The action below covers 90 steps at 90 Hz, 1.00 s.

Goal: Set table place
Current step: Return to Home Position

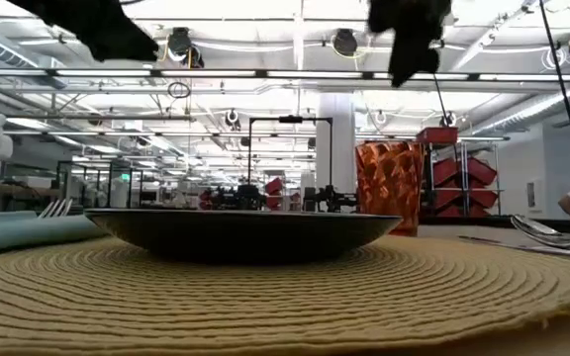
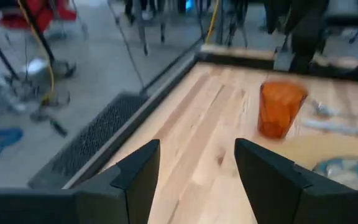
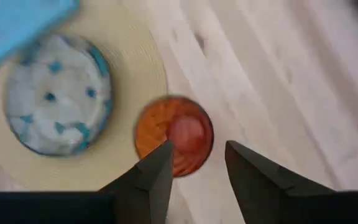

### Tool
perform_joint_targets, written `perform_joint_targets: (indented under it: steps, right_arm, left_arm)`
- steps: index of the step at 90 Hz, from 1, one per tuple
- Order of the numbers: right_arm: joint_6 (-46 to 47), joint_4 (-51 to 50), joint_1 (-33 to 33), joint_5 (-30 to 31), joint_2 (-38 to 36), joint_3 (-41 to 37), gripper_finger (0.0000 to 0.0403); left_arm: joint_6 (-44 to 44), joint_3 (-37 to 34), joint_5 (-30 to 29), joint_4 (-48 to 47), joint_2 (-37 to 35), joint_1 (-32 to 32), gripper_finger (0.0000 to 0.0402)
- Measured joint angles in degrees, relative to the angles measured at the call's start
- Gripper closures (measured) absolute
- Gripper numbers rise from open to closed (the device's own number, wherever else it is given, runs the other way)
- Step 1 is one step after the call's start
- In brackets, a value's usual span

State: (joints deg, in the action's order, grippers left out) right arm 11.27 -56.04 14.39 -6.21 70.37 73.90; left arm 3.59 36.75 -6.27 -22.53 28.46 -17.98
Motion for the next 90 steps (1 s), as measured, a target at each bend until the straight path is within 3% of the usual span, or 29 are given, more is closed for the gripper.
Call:
perform_joint_targets:
  steps: [22, 41, 51, 71, 90]
  right_arm:
    - [3.59, 41.4, -13.76, -4.93, -27.01, -35.53, 0.0264]
    - [1.52, 68.71, -20.75, -8.13, -34.81, -52.84, 0.0264]
    - [-1.03, 76.95, -23.29, -9.3, -36.62, -58.14, 0.0264]
    - [-0.19, 82.31, -24.99, -8.58, -41.85, -64.34, 0.0264]
    - [-1.64, 89.48, -24.36, -1.2, -44.77, -71.83, 0.0264]
  left_arm:
    - [1.66, -0.76, -0.02, 3.11, -3.69, 0.0, 0.0217]
    - [2.99, -6.32, -5.03, 7.79, -8.98, -0.09, 0.0217]
    - [2.03, -8.37, -7.34, 6.91, -13.86, -0.32, 0.0217]
    - [0.7, -9.03, -8.19, 6.19, -23.45, -1.22, 0.0217]
    - [-0.33, -13.38, -8.91, 7.47, -27.03, -1.22, 0.0217]
